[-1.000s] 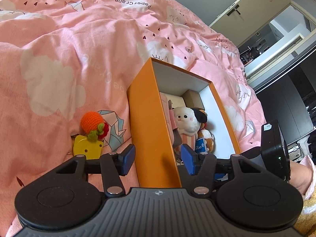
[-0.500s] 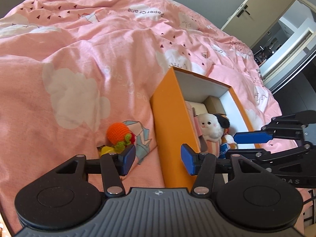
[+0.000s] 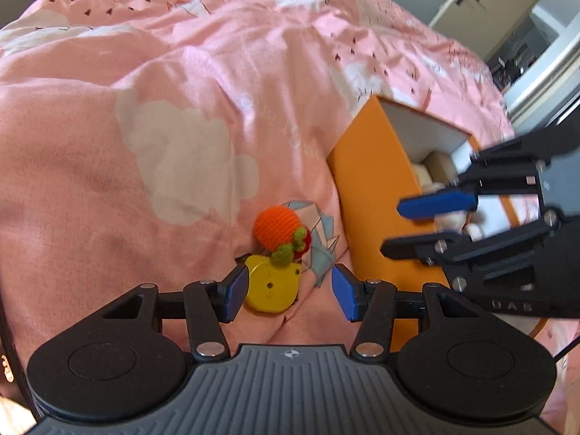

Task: Organize objects
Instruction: 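Grasp the orange crocheted fruit with the right gripper while the left grasps the yellow tape measure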

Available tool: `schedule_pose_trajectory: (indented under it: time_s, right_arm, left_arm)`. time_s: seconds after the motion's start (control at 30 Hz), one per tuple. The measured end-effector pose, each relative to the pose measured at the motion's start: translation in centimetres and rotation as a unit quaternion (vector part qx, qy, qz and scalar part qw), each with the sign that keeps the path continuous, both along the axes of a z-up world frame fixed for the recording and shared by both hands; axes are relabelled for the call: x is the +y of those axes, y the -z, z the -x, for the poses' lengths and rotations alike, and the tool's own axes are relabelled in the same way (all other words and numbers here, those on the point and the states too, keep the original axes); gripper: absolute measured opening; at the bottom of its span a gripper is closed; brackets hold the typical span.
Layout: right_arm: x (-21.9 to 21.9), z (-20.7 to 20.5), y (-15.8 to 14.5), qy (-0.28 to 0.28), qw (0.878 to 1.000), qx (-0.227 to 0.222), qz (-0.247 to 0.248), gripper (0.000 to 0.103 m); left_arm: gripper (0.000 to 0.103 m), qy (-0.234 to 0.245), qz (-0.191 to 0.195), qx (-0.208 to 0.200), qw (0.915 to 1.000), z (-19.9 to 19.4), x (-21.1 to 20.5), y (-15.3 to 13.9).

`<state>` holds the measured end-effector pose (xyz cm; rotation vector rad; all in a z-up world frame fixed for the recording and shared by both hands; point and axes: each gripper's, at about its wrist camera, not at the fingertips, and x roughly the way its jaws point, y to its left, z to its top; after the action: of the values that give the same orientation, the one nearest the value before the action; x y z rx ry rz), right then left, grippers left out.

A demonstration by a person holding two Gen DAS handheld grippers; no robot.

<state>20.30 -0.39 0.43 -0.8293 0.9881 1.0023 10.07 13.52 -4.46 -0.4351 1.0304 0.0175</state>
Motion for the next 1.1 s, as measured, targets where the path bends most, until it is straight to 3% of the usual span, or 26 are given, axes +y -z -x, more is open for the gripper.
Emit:
schedule_pose_trajectory:
  time_s: [0.33,0.57,0.67,1.1]
  right_arm:
    - [3.1,-2.3,2.8,-0.005,0.999,0.041,0.015,0.032]
    - [4.4,-3.2,4.4,-0.011,0.998,0.066,0.023,0.036]
    - [4.9,-3.3,5.0,-0.012,0.997,0.069,0.027,0.044]
    - [6.7,-4.0,8.0,-0.015,0.994,0.095,0.049,0.046]
  left_arm:
    - [0.061,0.027,-0.034,0.037,0.9984,-1.9,-1.3,4.0]
    - [0.069,0.047,-0.074,0.047,0.995,-2.5,-3.0,5.5]
    - [0.07,0.042,-0.066,0.049,0.9958,-2.5,-2.8,5.8]
    - [0.064,0.032,-0.044,0.025,0.9982,-1.0,-2.1,6.4]
